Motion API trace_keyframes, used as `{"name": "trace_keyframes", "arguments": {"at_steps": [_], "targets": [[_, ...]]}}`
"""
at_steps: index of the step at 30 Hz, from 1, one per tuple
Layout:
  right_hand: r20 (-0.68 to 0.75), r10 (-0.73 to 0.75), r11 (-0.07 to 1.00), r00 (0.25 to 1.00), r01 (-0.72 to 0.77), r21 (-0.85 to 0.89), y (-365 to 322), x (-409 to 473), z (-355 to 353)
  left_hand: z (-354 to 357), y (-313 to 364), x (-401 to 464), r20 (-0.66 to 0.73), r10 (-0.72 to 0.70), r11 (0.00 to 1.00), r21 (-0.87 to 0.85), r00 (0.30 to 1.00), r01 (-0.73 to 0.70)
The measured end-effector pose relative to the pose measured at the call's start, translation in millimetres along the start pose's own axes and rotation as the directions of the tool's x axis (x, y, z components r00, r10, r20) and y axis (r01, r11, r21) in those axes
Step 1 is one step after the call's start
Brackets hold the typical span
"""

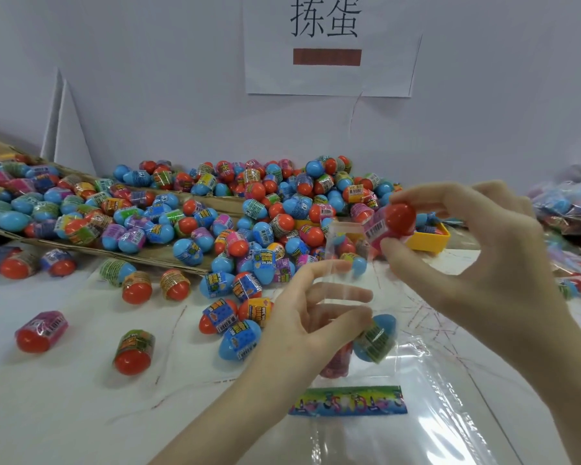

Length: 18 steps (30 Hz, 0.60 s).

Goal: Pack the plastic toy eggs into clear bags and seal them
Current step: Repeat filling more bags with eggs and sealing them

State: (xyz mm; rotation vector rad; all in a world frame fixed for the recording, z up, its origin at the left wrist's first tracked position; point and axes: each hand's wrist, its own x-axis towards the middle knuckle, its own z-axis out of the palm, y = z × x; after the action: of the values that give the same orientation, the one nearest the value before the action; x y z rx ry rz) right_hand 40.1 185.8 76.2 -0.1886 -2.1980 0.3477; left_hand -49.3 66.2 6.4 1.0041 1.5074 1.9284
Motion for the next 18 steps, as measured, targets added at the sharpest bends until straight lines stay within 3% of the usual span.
{"name": "trace_keyframes", "arguments": {"at_steps": [6,18], "targets": [[0.082,-0.136,0.979,0.987,0.147,-0.144,1.1,0.2,-0.4,0.0,-0.5,-0.7,0.008,0.004,1.0,0.01,1.0,-0.004],[0.246,-0.164,0.976,0.955,0.193,-0.099,1.5,-3.3,2.5,5.3,4.7,-1.3,-0.008,0.016,1.0,-0.005,1.0,-0.016]]}}
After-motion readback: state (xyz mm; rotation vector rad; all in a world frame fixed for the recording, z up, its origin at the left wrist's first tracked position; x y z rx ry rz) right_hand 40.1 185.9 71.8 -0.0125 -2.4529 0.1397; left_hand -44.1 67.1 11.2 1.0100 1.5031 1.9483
